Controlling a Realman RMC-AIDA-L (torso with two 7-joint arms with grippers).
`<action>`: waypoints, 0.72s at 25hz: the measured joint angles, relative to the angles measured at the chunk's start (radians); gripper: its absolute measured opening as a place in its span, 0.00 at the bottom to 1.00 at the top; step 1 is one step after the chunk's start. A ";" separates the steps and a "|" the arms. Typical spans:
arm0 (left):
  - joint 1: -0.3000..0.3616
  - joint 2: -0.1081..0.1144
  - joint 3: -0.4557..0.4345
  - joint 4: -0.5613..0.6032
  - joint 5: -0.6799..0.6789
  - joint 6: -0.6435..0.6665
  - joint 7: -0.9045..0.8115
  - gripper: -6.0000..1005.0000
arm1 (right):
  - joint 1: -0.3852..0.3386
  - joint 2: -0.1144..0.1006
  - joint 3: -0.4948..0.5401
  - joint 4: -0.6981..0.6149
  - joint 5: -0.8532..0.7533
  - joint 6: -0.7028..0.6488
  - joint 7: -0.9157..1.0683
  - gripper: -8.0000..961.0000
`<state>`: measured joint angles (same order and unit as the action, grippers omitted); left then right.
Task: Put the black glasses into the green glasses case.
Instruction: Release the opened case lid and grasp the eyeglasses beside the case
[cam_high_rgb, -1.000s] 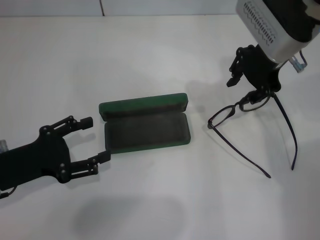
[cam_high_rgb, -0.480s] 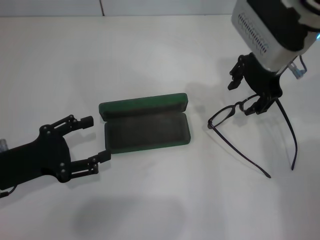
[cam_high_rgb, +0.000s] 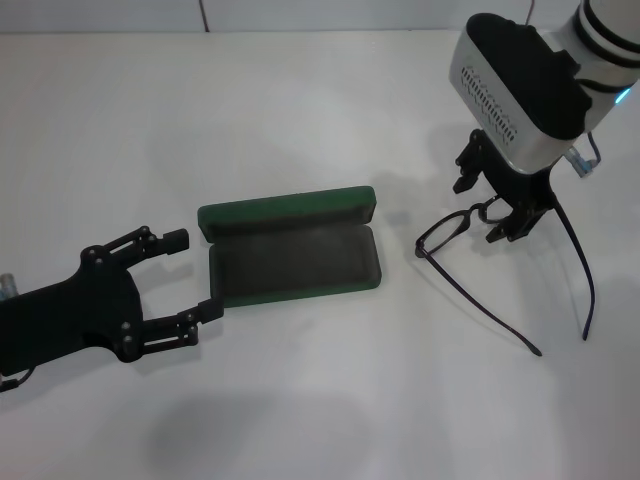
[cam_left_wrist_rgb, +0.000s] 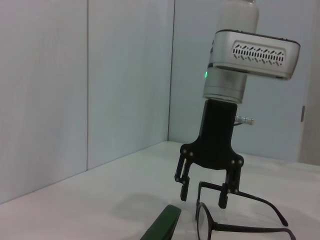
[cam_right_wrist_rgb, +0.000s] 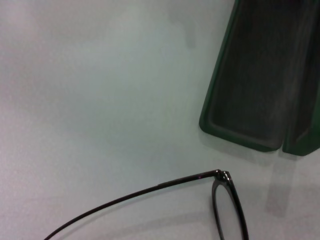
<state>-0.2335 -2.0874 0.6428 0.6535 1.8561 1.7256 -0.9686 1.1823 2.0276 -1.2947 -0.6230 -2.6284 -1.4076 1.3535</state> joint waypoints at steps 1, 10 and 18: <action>0.000 0.000 0.000 0.000 0.000 0.000 0.000 0.88 | 0.000 0.001 0.000 0.004 0.000 0.005 0.000 0.70; -0.001 0.000 0.000 -0.005 0.003 -0.002 -0.001 0.88 | 0.006 0.001 -0.024 0.052 0.015 0.067 0.002 0.70; -0.002 -0.002 0.000 -0.008 0.005 -0.003 -0.001 0.88 | -0.006 0.000 -0.072 0.049 0.051 0.087 -0.001 0.47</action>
<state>-0.2354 -2.0893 0.6427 0.6459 1.8609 1.7227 -0.9695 1.1767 2.0280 -1.3665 -0.5736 -2.5772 -1.3202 1.3524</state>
